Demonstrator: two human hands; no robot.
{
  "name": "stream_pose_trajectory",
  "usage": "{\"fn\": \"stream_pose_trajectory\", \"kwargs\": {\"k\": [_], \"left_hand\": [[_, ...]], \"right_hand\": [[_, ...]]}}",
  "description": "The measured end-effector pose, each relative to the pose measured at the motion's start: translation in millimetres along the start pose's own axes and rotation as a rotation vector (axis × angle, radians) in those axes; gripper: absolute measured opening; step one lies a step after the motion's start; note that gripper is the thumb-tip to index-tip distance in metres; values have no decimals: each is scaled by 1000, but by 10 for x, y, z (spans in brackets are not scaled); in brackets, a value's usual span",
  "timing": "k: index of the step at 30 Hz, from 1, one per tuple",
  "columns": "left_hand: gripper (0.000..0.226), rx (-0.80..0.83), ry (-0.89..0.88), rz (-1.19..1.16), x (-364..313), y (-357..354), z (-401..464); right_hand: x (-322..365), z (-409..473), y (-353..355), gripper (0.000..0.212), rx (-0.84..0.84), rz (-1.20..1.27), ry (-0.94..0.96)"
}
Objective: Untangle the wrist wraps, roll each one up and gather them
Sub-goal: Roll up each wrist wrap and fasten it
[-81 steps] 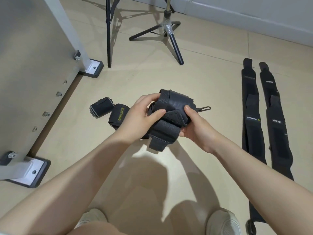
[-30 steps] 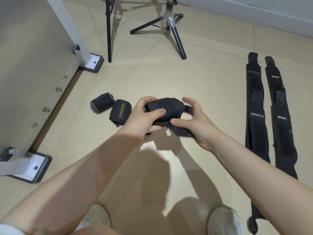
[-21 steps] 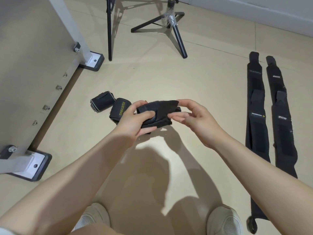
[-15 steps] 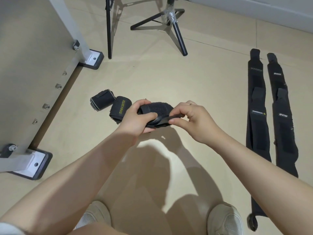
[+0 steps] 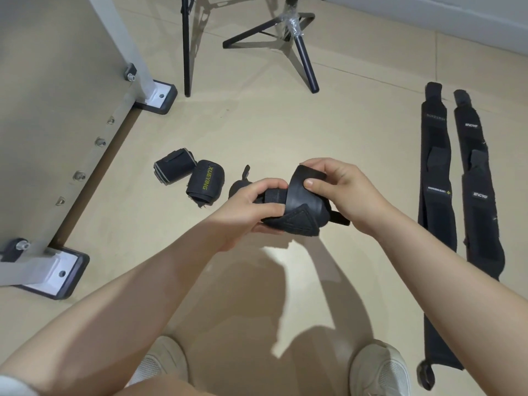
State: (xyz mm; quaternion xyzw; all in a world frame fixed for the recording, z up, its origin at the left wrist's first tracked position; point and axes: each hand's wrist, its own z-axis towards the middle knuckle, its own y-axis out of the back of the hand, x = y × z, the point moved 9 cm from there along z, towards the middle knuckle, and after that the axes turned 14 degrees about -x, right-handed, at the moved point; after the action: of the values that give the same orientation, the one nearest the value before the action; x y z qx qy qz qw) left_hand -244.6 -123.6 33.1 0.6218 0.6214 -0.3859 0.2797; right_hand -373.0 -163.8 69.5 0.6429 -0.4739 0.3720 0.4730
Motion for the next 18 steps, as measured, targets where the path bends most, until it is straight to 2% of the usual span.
{"fn": "stream_pose_trajectory", "kwargs": {"k": [2,5,9,11,13,15,16,18], "left_hand": [[26,2,14,-3,-11,7,0],[11,-15,-77,174,-41,23,-7],[48,-22,-90,246,63,65,22],[60,7,-78,213,47,59,43],[75,84,-103,288,12,5,36],[93,154,-136,405,20,-55,5],[101,141,-148,426,24,-53,8],[109,-2,-162,379,31,34,69]], "right_hand": [[-119,-53,-98,16,96,77,-155],[-335,-142,-178,14,149,30,-247],[-457,-142,-210,8,184,5,-284],[-567,-142,-233,26,252,-17,-359],[-658,-231,-337,48,420,-41,-427],[-698,-322,-408,46,550,-47,-439],[-709,-328,-398,45,554,-33,-441],[-711,-258,-322,46,473,10,-437]]}}
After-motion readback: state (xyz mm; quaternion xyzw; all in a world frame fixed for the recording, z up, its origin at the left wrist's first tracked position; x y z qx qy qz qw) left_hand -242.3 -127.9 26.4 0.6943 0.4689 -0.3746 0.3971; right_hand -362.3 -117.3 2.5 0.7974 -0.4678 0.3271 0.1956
